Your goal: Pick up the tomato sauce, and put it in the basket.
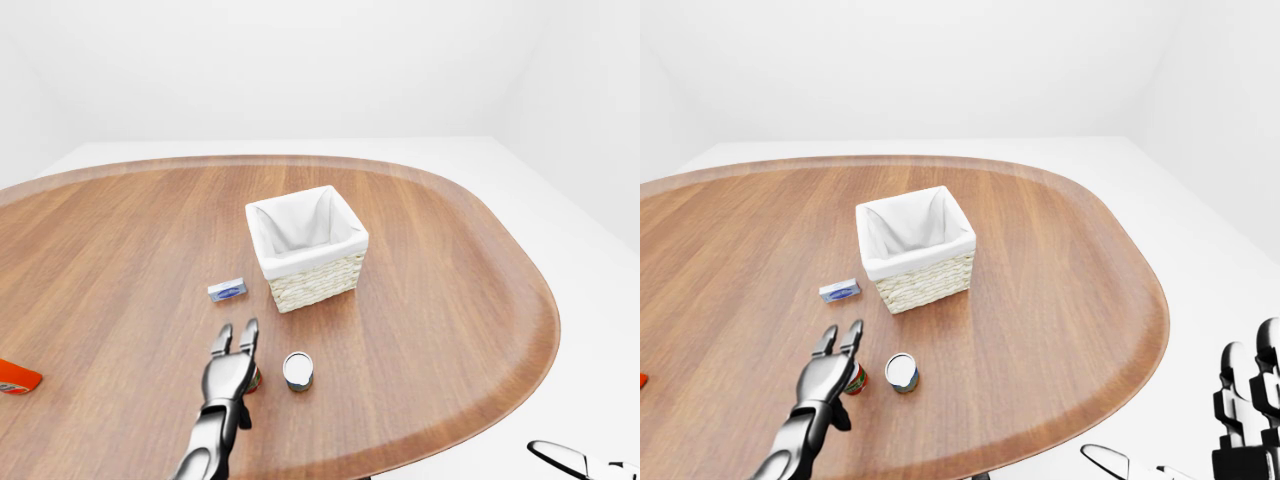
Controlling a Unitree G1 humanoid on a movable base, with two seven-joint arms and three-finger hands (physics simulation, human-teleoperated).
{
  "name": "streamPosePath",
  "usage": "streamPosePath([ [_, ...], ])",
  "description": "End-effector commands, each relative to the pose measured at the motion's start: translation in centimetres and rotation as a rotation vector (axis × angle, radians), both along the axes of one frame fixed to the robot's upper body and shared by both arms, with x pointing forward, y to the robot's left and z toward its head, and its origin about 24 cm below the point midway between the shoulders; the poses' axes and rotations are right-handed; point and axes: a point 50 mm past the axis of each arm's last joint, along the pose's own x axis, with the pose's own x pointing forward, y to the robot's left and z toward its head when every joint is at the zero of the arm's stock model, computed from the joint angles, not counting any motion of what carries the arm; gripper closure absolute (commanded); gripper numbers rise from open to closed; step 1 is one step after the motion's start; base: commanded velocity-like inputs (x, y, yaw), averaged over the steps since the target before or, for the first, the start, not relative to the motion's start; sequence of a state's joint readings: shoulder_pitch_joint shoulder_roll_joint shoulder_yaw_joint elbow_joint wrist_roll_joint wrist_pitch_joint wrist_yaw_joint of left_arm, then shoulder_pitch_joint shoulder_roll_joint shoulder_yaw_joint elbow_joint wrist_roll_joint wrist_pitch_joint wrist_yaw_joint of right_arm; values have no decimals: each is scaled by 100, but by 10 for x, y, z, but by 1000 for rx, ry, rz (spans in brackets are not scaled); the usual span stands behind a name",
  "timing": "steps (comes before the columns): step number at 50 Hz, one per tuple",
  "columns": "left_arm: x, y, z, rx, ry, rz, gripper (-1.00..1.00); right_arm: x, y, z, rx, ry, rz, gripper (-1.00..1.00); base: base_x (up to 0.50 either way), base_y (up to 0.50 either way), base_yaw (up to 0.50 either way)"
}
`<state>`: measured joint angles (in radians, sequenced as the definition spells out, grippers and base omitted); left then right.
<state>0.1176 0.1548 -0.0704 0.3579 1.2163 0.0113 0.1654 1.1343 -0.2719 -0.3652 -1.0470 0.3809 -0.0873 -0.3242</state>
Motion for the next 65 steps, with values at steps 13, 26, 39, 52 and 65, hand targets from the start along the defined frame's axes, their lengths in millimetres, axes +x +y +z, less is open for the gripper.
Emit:
streamPosePath([
  [13, -5, 0, -15, 28, 56, -14, -100, -1, 0, -1, 0, 9, -3, -100, 0, 0, 0],
  [26, -9, -3, -25, 42, 88, -38, -100, -1, 0, 0, -1, 9, -4, -100, 0, 0, 0],
  [39, -14, -6, -32, 32, 131, -61, -100, -1, -1, 0, -5, 12, -6, -100, 0, 0, 0],
  [52, -13, -6, -30, 20, 121, -58, 100, 0, 0, 0, -4, 7, -3, -100, 0, 0, 0],
  [65, -12, -6, -29, 16, 111, -50, 100, -1, 0, 0, 1, 6, -1, -100, 0, 0, 0],
])
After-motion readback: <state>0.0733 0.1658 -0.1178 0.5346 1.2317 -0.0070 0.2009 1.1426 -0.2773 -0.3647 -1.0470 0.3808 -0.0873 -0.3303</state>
